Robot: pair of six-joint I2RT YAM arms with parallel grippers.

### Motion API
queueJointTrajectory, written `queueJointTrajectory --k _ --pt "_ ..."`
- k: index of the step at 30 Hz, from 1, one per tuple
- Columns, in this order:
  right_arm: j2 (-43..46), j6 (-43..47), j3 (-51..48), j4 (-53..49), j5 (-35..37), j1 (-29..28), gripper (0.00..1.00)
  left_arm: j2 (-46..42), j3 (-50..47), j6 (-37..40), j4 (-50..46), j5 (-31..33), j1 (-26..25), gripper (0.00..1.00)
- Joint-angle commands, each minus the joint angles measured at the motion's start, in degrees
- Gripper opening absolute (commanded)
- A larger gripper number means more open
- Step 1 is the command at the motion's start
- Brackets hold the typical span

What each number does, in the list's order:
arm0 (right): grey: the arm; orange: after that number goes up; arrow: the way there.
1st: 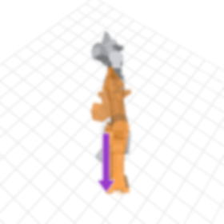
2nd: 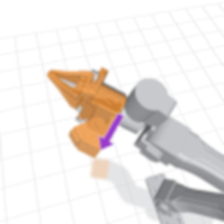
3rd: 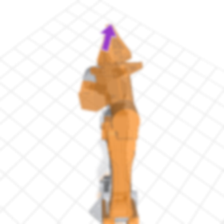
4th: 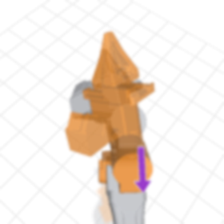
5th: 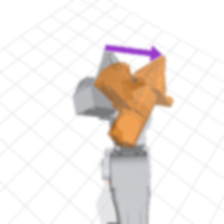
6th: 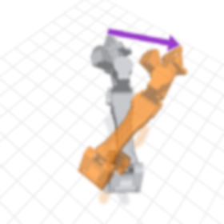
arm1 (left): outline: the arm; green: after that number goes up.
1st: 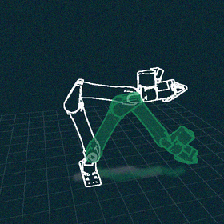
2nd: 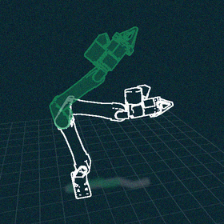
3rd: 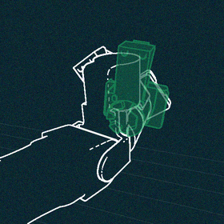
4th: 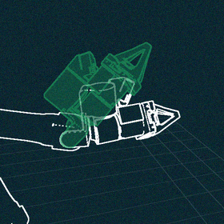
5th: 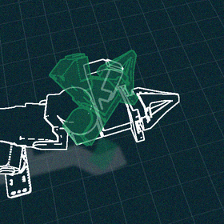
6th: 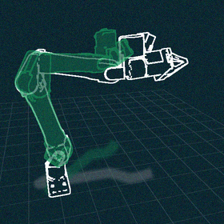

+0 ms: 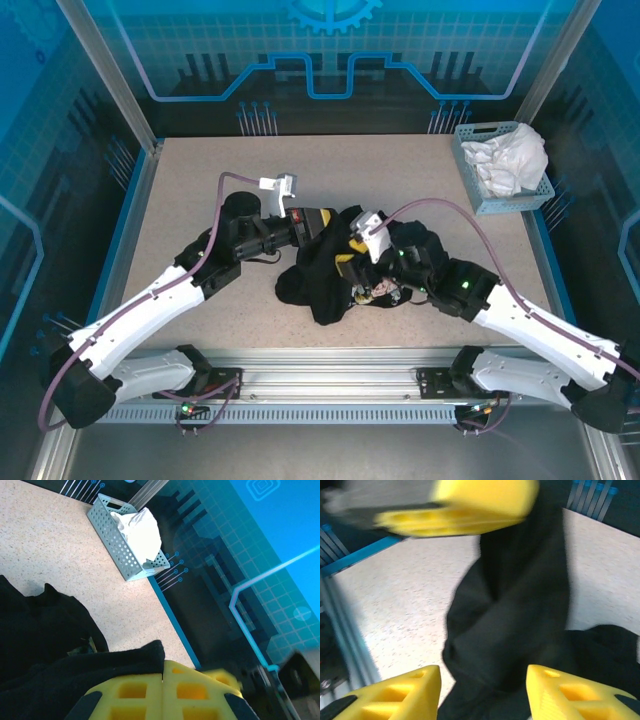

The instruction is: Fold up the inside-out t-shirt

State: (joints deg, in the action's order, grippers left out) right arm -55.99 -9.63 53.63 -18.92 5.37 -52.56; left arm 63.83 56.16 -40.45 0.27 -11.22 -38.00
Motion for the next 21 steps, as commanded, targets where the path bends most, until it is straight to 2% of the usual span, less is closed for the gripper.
queueJointTrajectory --k 1,6,14,21 --pt "-0.8 -4.3 -2.2 6.7 -1.0 -3.4 0.44 -0.4 1.5 0.3 1.2 2.3 -0.1 0.0" --pt "-6.7 -11.3 -4.9 14.1 1.9 -5.7 0.48 -0.5 1.7 0.4 1.5 2.8 -0.1 0.0" --pt "-13.7 -22.3 -5.4 18.0 14.6 -5.6 0.57 -1.0 1.6 0.4 1.2 3.0 -0.1 0.0" --pt "-18.3 -27.4 -5.1 22.8 18.0 -4.2 0.58 -1.2 1.1 0.4 1.8 2.9 -0.1 0.0"
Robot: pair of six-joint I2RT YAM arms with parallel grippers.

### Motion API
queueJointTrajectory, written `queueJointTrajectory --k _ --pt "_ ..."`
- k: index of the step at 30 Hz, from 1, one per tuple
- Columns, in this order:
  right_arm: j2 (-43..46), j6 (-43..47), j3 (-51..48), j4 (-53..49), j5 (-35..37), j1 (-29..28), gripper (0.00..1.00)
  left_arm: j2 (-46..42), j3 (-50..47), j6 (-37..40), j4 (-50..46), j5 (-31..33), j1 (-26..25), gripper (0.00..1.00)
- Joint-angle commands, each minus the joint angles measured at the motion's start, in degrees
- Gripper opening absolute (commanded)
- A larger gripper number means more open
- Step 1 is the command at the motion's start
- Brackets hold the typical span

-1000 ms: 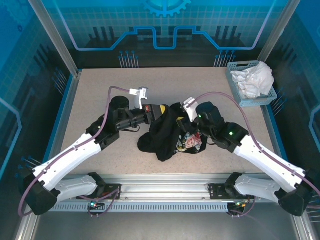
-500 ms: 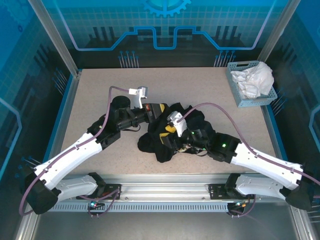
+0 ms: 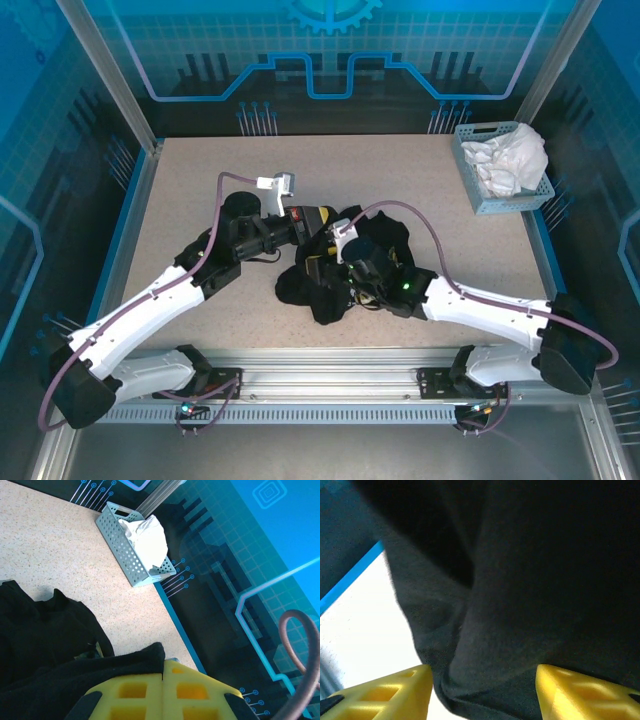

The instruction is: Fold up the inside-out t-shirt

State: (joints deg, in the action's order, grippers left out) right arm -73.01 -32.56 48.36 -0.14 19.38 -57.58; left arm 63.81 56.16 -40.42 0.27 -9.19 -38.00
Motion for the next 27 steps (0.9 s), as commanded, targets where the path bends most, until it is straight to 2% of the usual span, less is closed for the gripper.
queueJointTrajectory --k 1,3,6,10,13,17,21,27 --pt "-1.6 -5.0 0.0 4.9 3.7 1.4 0.57 -1.3 1.1 0.5 1.7 0.9 -0.1 0.0" --pt "-1.7 -5.2 -0.2 5.7 3.5 2.5 0.47 -1.6 1.1 0.7 1.5 1.4 -0.1 0.0" --pt "0.5 -2.2 -1.4 6.4 0.4 4.6 0.24 -2.4 1.0 1.5 0.4 2.8 0.0 0.0" --pt "5.2 5.1 -5.2 9.5 -14.4 9.7 0.11 -3.7 0.5 2.5 -0.9 4.5 2.2 0.0" --pt "7.8 8.1 -6.9 9.7 -26.3 14.9 0.05 -3.9 0.2 2.5 -1.9 3.6 5.1 0.0" --pt "10.7 11.9 -7.3 9.4 -37.4 18.5 0.03 -3.6 -0.4 2.6 -2.1 3.6 7.1 0.0" --pt "11.7 12.5 -7.4 10.5 -45.2 21.1 0.01 -2.6 -0.7 2.7 -2.6 3.8 8.3 0.0" --pt "9.6 9.3 -7.6 19.0 -54.0 23.7 0.0 -1.3 -1.2 3.0 -2.1 0.9 8.5 0.0"
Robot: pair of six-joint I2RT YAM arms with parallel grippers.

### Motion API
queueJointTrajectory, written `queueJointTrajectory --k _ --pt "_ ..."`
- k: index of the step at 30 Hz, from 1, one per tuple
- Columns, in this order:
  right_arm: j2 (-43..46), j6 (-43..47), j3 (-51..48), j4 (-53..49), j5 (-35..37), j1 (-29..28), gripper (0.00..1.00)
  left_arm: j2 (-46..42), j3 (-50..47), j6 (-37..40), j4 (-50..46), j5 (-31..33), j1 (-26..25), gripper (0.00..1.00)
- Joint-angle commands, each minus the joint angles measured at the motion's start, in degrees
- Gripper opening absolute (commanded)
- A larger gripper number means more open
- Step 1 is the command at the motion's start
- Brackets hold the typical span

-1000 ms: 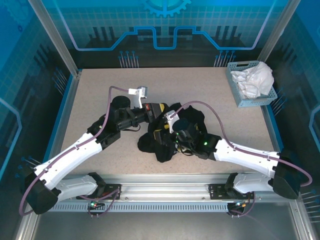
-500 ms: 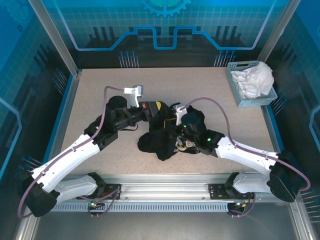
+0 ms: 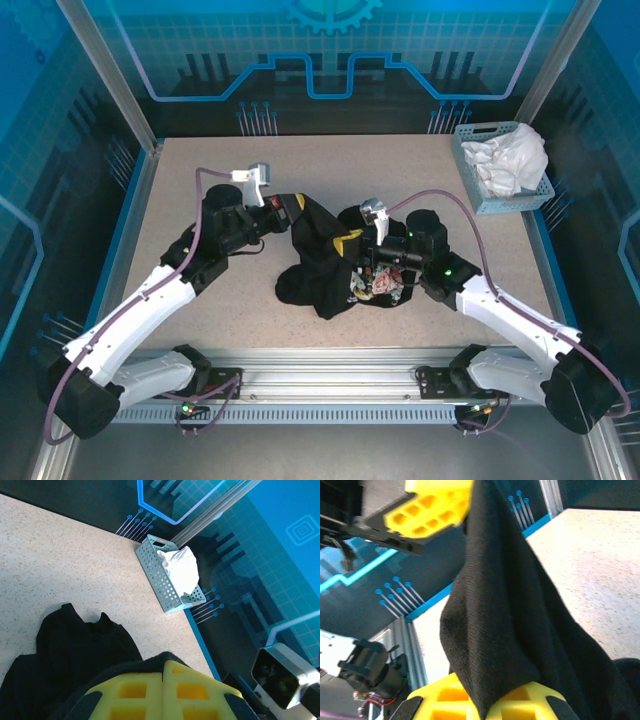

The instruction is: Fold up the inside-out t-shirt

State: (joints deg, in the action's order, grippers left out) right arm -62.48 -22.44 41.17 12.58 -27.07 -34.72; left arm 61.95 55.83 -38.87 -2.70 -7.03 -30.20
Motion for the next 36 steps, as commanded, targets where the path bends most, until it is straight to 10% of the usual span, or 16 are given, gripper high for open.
queueJointTrajectory --k 1,8,20,36 --pt "-1.4 -1.0 -0.3 7.0 -8.5 0.9 0.0 0.8 -0.9 1.6 0.8 -1.9 0.7 0.04" --pt "-1.8 -0.7 0.1 7.4 -9.1 1.8 0.0 -3.6 -5.3 3.6 2.2 -7.0 0.7 0.39" --pt "-2.6 -2.2 0.3 7.4 -6.9 2.0 0.0 -7.3 -14.8 -2.2 13.8 -20.4 0.2 0.58" --pt "-3.0 0.7 3.6 -1.2 -6.9 2.0 0.0 -4.1 -7.5 17.1 -3.7 -3.6 -7.8 0.68"
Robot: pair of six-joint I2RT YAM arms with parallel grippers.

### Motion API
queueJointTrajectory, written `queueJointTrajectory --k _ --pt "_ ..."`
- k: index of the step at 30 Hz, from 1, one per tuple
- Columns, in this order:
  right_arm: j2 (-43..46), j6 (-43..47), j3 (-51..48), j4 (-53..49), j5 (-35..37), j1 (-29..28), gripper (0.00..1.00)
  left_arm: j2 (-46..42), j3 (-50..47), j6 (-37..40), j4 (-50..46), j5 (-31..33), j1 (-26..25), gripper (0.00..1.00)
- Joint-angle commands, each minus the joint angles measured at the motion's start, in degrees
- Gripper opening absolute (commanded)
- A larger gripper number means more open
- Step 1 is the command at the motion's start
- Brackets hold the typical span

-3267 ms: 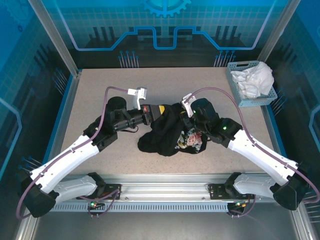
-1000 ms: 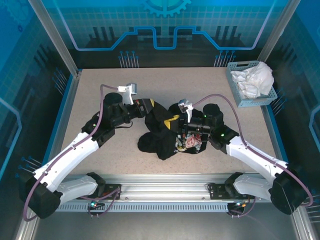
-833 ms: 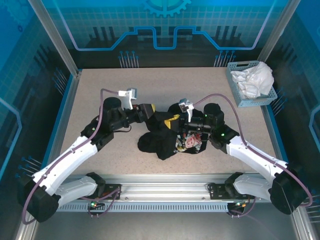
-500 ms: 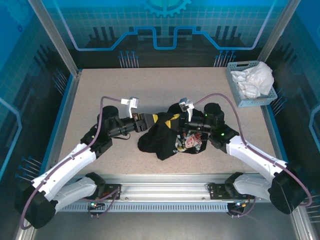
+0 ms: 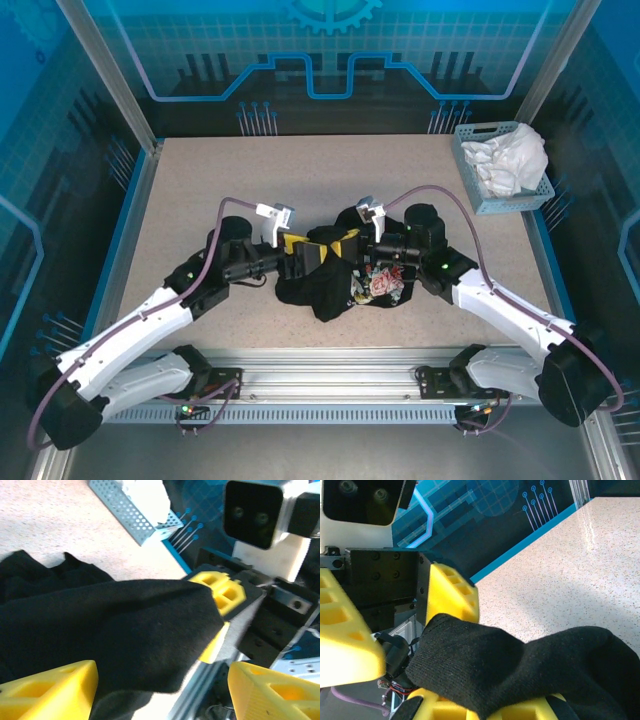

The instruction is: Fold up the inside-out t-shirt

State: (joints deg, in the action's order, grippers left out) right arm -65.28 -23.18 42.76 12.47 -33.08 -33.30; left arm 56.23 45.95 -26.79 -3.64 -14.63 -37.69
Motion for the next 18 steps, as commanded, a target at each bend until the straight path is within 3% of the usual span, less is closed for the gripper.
queueJointTrajectory --k 1,3,8,9,12,14,18 --pt "-0.2 1.8 2.1 -1.7 -1.5 0.7 0.0 2.6 2.8 5.2 -2.1 3.7 -0.3 0.64" --pt "0.3 3.5 2.4 -3.4 -2.4 0.7 0.0 3.9 3.3 5.3 -0.6 2.9 -0.3 0.49" --pt "2.5 12.1 4.8 -15.7 0.1 0.8 0.0 4.8 4.6 5.3 0.9 1.7 -0.2 0.01" --pt "2.7 13.1 6.6 -20.1 4.7 0.8 0.0 4.6 4.9 4.8 0.8 0.9 -0.1 0.0" --pt "0.0 8.7 14.9 -36.9 29.6 0.5 0.06 4.0 6.2 0.1 0.5 -2.5 -0.2 0.0" --pt "-2.3 7.7 19.1 -43.7 36.9 -0.7 0.11 4.0 6.6 -5.2 1.7 -4.7 -0.3 0.0" --pt "-1.3 7.3 19.7 -44.9 47.5 -6.3 0.23 4.7 6.4 -12.0 3.9 -2.9 -1.1 0.0"
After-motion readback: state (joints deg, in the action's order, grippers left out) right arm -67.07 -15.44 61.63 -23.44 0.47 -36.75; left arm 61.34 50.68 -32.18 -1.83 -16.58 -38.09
